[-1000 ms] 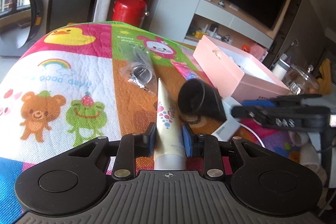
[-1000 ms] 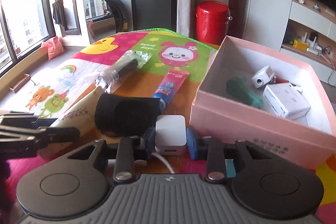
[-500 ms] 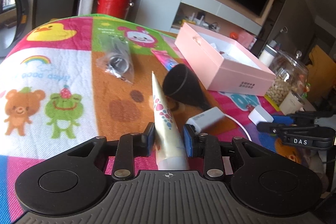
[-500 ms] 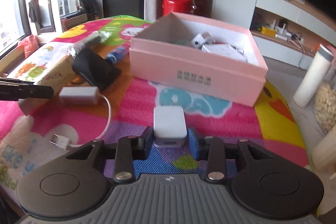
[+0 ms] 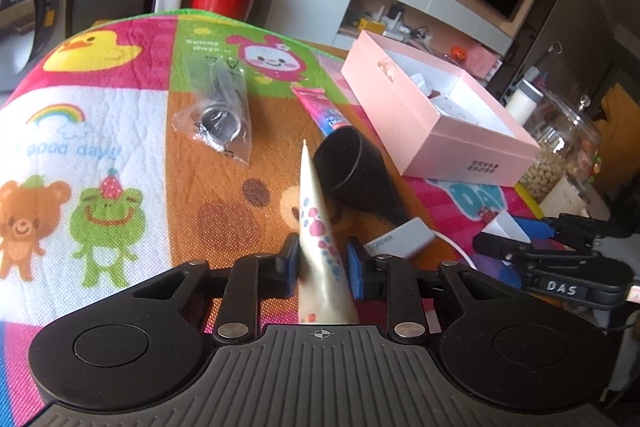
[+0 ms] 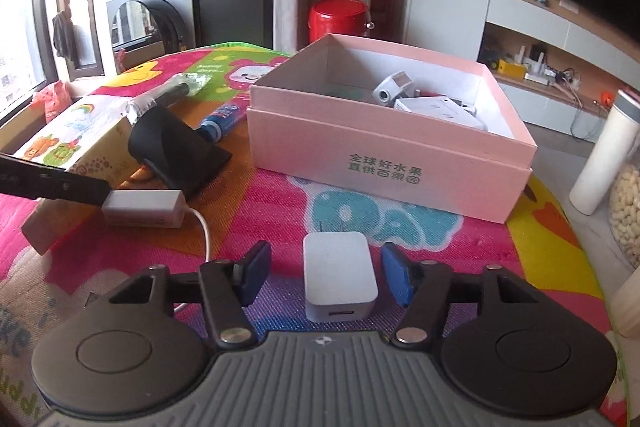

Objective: Organize rigid objects
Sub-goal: 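Grasp the white square charger with the right tool while the left tool lifts the tube, then carry the cream tube with the left tool while the right tool carries the charger toward the pink box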

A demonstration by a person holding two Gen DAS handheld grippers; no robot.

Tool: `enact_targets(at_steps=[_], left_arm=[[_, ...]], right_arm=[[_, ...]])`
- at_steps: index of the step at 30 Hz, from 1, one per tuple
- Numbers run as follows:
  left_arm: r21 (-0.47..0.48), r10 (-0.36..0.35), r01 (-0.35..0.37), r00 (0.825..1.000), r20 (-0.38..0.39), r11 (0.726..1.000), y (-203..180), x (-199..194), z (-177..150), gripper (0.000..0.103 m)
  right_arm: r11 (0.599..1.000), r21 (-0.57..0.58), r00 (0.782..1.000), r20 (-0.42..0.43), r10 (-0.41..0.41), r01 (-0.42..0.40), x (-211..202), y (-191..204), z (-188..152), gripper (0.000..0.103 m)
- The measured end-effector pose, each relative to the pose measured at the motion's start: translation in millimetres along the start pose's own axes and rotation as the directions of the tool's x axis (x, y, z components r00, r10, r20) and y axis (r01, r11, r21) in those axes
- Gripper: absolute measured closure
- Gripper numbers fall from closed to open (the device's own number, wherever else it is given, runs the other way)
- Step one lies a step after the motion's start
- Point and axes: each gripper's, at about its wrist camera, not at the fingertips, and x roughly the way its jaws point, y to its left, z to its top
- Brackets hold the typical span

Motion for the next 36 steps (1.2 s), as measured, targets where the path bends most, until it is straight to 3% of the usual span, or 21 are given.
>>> enact_targets(at_steps=[1, 3, 7, 11, 14, 18, 21, 26, 28, 29, 31, 33, 36], left_arm=[[0.003, 0.002, -0.002, 1.0, 0.007, 1.0, -0.6, -0.5, -1.2, 0.076], [-0.008, -0.014, 0.014, 1.0, 0.018, 1.0, 0.3, -2.3, -3.9, 0.076], [-0.028, -0.057, 0.058, 0.998, 0.017, 0.998, 2.7, -11.2, -11.0, 0.077], [0.036, -0.059, 0.057, 0.998, 0.038, 0.998, -8.2, -33.1, -18.4, 0.078], [0.073, -0.1, 0.094, 0.992, 0.077, 0.993, -21.0, -55.7, -16.2, 0.078], [0.147, -0.164, 0.14, 0.973, 0.164, 0.979, -46.1, -84.5, 5.3, 0.079], [0.223, -0.208, 0.155, 0.949, 0.237, 0.962, -69.0, -95.6, 36.2, 0.08], [0.333, -0.25, 0.132, 0.906, 0.341, 0.934, -115.9, -79.5, 99.6, 0.082], [0.28, -0.262, 0.155, 0.877, 0.403, 0.947, -126.6, -66.2, 125.6, 0.083], [0.243, -0.274, 0.186, 0.871, 0.408, 0.952, -129.6, -57.1, 137.3, 0.083], [0.187, -0.272, 0.211, 0.867, 0.418, 0.959, -134.7, -37.7, 153.3, 0.082], [0.172, -0.231, 0.17, 0.863, 0.449, 0.97, -140.4, -21.2, 156.3, 0.082], [0.184, -0.202, 0.137, 0.89, 0.408, 0.973, -138.6, -5.6, 150.8, 0.082]], right_arm=[[1.0, 0.003, 1.0, -0.002, 0.002, -0.002, -1.6, 0.0, 0.5, 0.061], [1.0, -0.004, 1.0, 0.0, 0.002, -0.002, -6.7, 0.7, 1.2, 0.071], [1.0, -0.012, 0.999, 0.043, -0.006, 0.006, -26.8, 2.8, 0.9, 0.071], [1.0, -0.008, 0.996, 0.088, -0.03, 0.03, -49.7, -0.5, 0.8, 0.071], [0.999, 0.006, 0.993, 0.106, -0.052, 0.051, -62.5, -5.6, 1.8, 0.071], [0.998, 0.013, 0.991, 0.119, -0.064, 0.062, -73.0, -9.4, 0.8, 0.071], [0.998, 0.011, 0.989, 0.136, -0.058, 0.057, -80.6, -9.1, -1.4, 0.071], [0.998, 0.013, 0.984, 0.165, -0.063, 0.062, -91.2, -12.1, -6.3, 0.071], [0.997, 0.031, 0.983, 0.169, -0.075, 0.071, -93.7, -16.6, -7.6, 0.071], [0.996, 0.045, 0.982, 0.169, -0.083, 0.077, -94.2, -19.4, -8.1, 0.071], [0.993, 0.071, 0.981, 0.167, -0.1, 0.089, -95.3, -25.3, -10.4, 0.071], [0.991, 0.094, 0.981, 0.161, -0.112, 0.098, -96.1, -30.8, -14.5, 0.071], [0.987, 0.114, 0.982, 0.14, -0.129, 0.114, -94.3, -38.2, -20.2, 0.071]])
